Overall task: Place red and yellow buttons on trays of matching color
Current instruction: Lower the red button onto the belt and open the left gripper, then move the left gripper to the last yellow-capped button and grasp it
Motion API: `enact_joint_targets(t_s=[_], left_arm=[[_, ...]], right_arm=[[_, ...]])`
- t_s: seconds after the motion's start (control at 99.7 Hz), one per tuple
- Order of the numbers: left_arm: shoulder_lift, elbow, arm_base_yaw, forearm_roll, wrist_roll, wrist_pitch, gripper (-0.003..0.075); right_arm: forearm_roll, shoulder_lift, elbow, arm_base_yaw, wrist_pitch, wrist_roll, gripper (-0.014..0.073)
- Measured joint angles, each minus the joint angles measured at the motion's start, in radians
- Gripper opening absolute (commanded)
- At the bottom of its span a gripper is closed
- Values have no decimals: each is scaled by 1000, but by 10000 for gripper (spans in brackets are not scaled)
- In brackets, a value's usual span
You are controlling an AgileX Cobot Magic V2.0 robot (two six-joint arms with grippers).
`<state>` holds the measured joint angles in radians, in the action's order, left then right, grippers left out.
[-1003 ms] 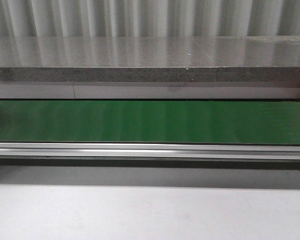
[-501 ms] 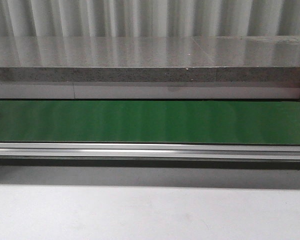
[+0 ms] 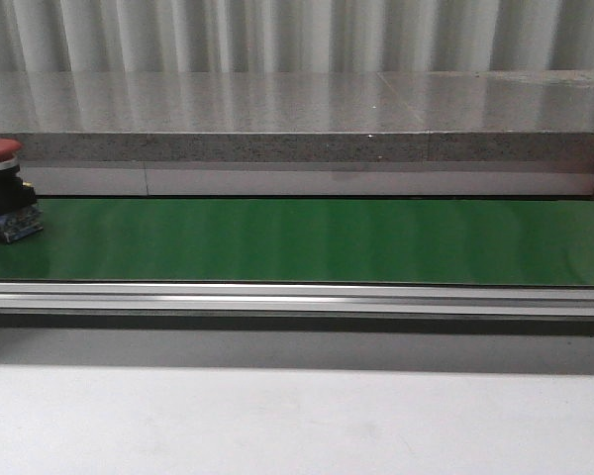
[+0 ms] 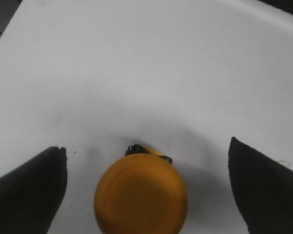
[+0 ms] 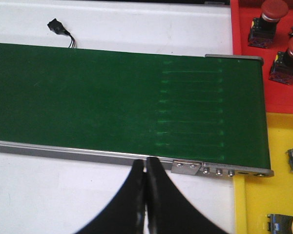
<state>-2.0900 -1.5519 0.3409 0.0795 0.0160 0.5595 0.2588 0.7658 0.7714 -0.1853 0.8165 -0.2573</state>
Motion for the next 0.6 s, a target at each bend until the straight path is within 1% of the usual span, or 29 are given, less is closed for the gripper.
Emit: enact_joint_targets(t_s=[0.02,0.03,0.06,0.08,0.13,0.15,0.201,0.221,0.251,0.271,0.421,0.602], left_arm=[[-5,0,0,0,0,0,494],[-4,0,0,0,0,0,494],[-9,0,0,0,0,-1,429],[-9,0,0,0,0,-2,401],[-12,0,0,0,0,-4,277],[-12,0,0,-1,0,-4,245],[-12,-5,0,-2,0,-4,115],[-12,-8,0,-3,0,-4,83],[-12,-12,0,-5,0,-4,9],[-12,-14,0,-7,0,-4,-19],[29,-14,0,-7,0,34,-19],[176,-14,-16,-8,0,126,-19]], right_arm=[[0,0,0,0,0,0,-66],[0,0,0,0,0,0,-66],[0,0,0,0,0,0,-66],[0,0,0,0,0,0,-66],[0,0,0,0,0,0,-66],[0,0,0,0,0,0,-66],[0,0,0,0,0,0,-66],[0,0,0,0,0,0,-66],[0,0,0,0,0,0,-66],[0,0,0,0,0,0,-66],[0,0,0,0,0,0,-66],[0,0,0,0,0,0,-66]])
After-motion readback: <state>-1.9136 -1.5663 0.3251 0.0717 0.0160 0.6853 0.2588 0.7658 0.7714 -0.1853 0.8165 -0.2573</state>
